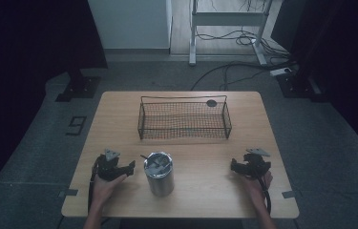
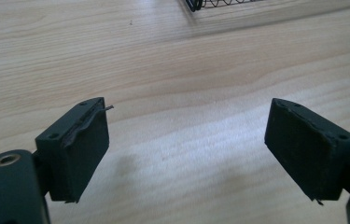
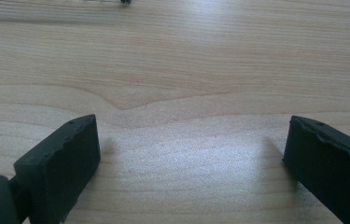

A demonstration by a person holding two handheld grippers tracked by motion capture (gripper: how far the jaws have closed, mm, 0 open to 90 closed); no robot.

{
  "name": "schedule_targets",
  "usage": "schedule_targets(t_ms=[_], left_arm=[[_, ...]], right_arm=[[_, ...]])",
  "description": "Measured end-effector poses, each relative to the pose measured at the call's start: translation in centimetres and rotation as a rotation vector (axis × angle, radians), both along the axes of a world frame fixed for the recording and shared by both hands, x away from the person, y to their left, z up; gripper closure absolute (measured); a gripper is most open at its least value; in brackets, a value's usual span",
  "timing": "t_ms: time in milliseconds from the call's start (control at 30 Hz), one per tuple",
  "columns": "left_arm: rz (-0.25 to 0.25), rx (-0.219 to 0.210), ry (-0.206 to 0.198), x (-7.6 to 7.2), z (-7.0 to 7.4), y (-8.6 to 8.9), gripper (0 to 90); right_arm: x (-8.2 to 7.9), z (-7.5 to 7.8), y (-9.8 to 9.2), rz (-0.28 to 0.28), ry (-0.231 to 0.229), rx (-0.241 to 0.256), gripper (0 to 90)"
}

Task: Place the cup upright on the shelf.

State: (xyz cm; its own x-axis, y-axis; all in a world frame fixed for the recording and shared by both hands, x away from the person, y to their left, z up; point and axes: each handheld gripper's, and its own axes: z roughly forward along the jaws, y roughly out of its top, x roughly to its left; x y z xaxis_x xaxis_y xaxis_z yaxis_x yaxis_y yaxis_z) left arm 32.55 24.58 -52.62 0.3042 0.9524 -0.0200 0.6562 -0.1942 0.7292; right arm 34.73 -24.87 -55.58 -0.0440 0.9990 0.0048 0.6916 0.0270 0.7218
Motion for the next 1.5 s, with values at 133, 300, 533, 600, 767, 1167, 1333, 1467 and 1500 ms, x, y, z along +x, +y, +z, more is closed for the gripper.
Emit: schedule_targets(t_ms=[133, 300, 533, 600, 767, 1167, 1333, 1467, 1500], left_arm=[[0.005, -0.023, -0.011, -0.7, 0.6, 0.2, 13.2], [-0.018, -0.065, -0.025, -1.1, 1.3, 0.1, 12.7], [-0.062, -0.147, -0.102, -2.7, 3.2, 0.4, 12.4], [-0.075, -0.168, -0.119, -3.1, 3.7, 0.5, 12.5], [-0.107, -0.190, -0.139, -3.9, 4.7, 0.4, 13.0], [-0.244, -0.233, -0.157, -6.2, 7.0, -0.5, 10.6], [-0.301, -0.265, -0.161, -6.8, 7.5, -0.8, 8.5], [-0.331, -0.272, -0.164, -7.1, 7.8, -1.1, 6.7], [-0.337, -0.275, -0.161, -7.2, 7.8, -1.2, 5.7]], right_arm=[[0.1, 0.0, 0.0, 0.004, 0.000, -0.001, 3.3], [0.1, 0.0, 0.0, 0.005, -0.001, -0.004, 3.4], [0.1, 0.0, 0.0, 0.006, 0.000, -0.002, 3.5], [0.1, 0.0, 0.0, 0.006, 0.000, -0.001, 3.5], [0.1, 0.0, 0.0, 0.006, 0.000, -0.003, 3.6], [0.1, 0.0, 0.0, 0.009, -0.002, -0.001, 4.2], [0.1, 0.0, 0.0, 0.009, -0.002, -0.001, 4.2], [0.1, 0.0, 0.0, 0.009, -0.002, -0.001, 4.2], [0.1, 0.0, 0.0, 0.009, -0.002, -0.001, 4.2]])
